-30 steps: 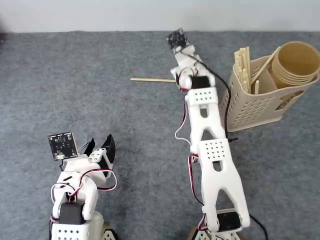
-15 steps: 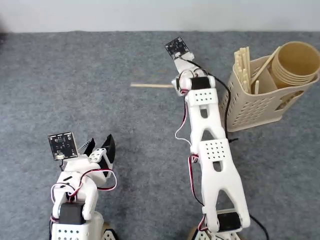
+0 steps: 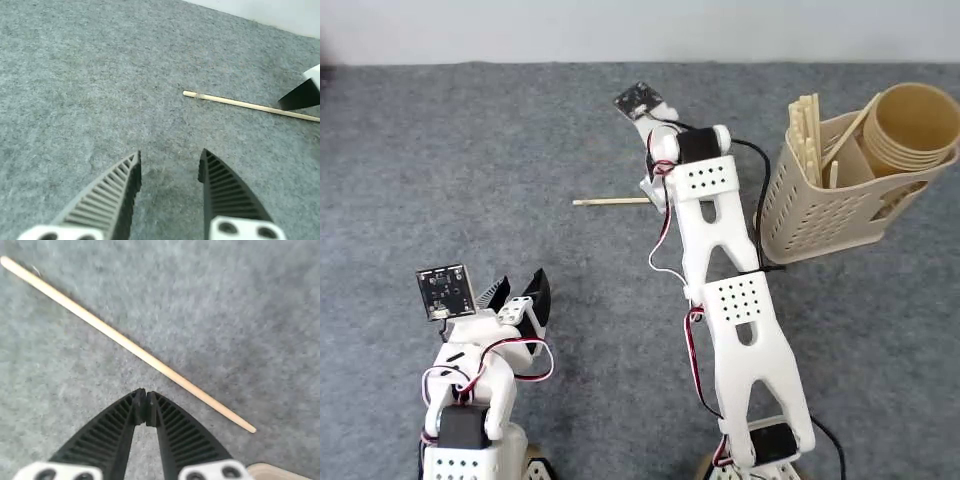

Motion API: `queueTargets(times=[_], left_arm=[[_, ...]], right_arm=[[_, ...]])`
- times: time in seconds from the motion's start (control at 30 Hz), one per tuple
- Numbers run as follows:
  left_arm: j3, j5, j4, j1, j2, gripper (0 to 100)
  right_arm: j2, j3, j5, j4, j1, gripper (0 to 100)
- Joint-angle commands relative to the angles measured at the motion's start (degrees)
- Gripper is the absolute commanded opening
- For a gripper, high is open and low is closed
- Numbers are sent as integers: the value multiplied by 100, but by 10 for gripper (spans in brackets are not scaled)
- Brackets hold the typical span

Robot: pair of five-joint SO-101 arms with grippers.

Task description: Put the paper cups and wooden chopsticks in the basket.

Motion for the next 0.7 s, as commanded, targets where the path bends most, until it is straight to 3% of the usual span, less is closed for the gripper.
queueTargets(times=[0.0, 0.1, 0.3, 0.67], left_arm=[[-40, -35, 9, 0, -70, 187], [-40, -35, 9, 0, -70, 187], [-40, -35, 9, 0, -70, 187], [-40, -35, 9, 0, -70, 187]], right_arm=[[-523, -114, 44, 242, -48, 9], [-409, -105, 53, 242, -48, 37], [-110, -105, 53, 233, -57, 240], [629, -105, 501, -286, 31, 247]])
